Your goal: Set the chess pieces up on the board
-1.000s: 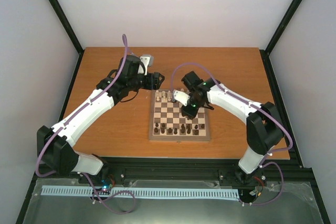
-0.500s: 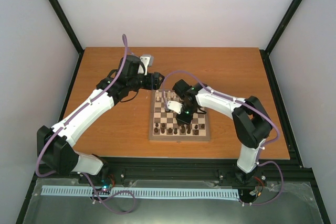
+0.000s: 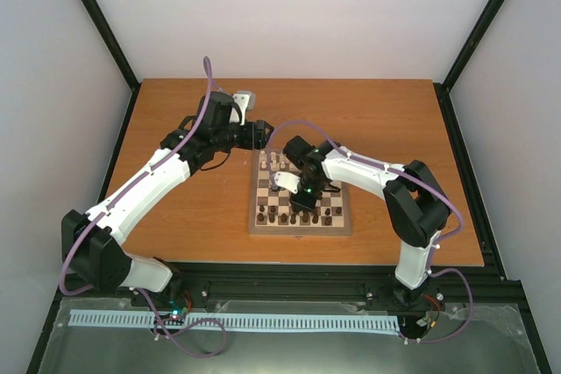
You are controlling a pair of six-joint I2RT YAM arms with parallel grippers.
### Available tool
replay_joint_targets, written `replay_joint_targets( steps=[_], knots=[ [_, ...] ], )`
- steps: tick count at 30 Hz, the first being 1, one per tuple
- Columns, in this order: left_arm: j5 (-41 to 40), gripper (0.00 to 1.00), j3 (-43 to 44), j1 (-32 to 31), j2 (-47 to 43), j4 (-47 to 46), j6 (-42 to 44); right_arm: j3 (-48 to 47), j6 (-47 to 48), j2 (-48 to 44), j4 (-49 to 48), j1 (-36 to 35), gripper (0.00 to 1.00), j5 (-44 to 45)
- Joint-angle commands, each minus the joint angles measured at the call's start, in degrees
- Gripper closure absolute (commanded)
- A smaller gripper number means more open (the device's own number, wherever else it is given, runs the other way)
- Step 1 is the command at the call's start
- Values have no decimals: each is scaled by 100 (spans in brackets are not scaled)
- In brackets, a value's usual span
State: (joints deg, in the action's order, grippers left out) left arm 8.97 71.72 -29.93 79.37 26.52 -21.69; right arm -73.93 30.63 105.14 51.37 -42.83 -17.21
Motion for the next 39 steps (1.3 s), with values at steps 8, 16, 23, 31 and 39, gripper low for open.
replay_joint_targets(
  steps=[8,16,23,31,39],
  knots=[
    [16,25,193,40,-146,-145,-13,-104,-11,116,-115,-138,92,55],
    [18,25,193,40,-142,-146,-12,-119,-13,166,-125,-171,91,32],
    [19,25,192,40,-145,-142,-18,-90,-219,-112,-263,-160,70,363],
    [24,25,193,40,-141,-141,-9,-61,-205,-678,-236,284,65,334],
    [52,25,193,40,-133,-156,-27,258,-281,-801,-304,1081,60,606]
  ],
)
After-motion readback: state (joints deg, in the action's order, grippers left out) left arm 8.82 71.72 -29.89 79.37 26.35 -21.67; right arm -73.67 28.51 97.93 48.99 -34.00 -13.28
